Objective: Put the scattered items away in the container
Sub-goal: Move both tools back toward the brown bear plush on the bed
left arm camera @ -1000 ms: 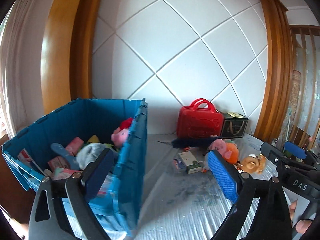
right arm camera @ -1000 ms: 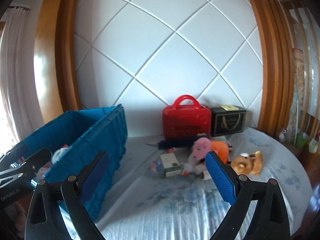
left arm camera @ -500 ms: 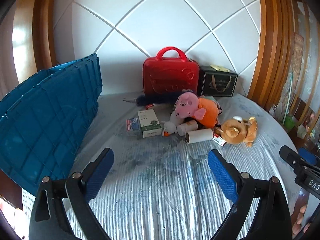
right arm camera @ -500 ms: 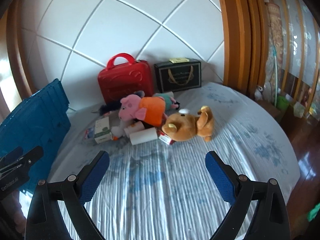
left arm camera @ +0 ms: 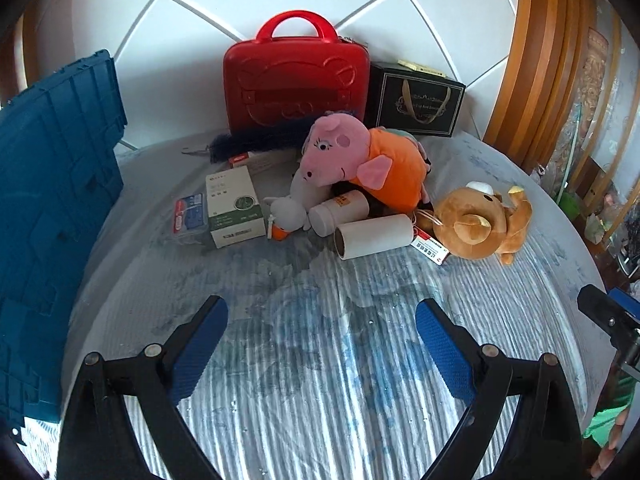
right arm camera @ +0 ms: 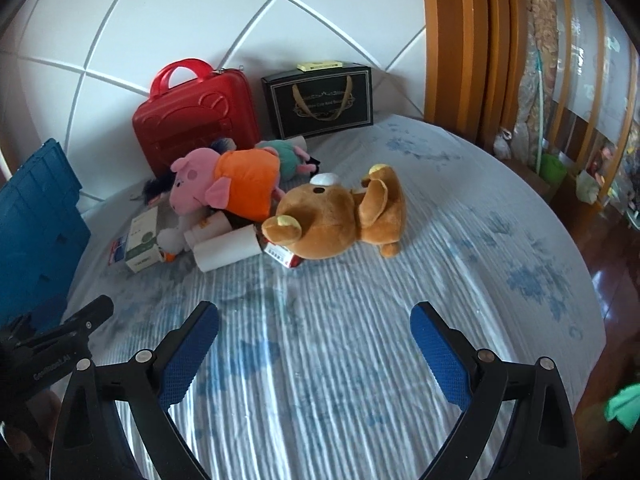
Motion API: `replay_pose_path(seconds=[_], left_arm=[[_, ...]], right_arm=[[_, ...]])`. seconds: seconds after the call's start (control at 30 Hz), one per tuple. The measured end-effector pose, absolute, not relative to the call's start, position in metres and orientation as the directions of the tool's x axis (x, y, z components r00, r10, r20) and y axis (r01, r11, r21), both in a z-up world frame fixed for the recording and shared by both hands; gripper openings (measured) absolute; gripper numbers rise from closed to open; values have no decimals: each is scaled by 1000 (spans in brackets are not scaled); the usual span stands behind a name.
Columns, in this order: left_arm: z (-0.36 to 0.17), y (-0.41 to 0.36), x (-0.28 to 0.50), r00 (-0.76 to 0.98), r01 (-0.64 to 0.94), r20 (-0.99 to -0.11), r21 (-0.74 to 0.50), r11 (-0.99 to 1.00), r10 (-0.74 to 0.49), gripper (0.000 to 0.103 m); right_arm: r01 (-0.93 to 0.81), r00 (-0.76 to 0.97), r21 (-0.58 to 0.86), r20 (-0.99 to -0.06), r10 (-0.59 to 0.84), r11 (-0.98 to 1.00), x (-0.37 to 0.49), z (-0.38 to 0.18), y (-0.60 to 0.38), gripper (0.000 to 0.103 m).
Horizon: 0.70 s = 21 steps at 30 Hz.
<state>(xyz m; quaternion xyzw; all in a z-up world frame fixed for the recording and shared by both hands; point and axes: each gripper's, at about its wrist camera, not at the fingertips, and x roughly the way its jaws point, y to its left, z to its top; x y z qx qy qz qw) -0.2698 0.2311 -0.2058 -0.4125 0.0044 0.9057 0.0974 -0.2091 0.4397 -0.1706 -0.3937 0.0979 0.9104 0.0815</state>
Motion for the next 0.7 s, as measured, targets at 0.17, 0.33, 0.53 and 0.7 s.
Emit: replay_pose_path(seconds=[0.17, 0.33, 0.53, 0.7], left_arm=[[-210, 265, -294, -622, -196, -757, -97, -976, 201, 96], [-210, 318, -319, -618, -202, -754, -122, -972, 223, 96], [-228, 398, -353, -570, -238, -790, -107, -965, 228, 96], [-251, 429, -370, -500, -231, -842, -98, -968, 204, 90]], right_arm=[[-262, -668, 109, -738, 99, -959, -232, -172, 472, 97], [-268, -659, 114, -746, 96, -957, -264, -175, 516, 97], [-193, -645, 152, -764, 9, -969, -329, -198, 564, 93], [-148, -607, 200, -791, -70, -969, -367, -221, 585, 77]])
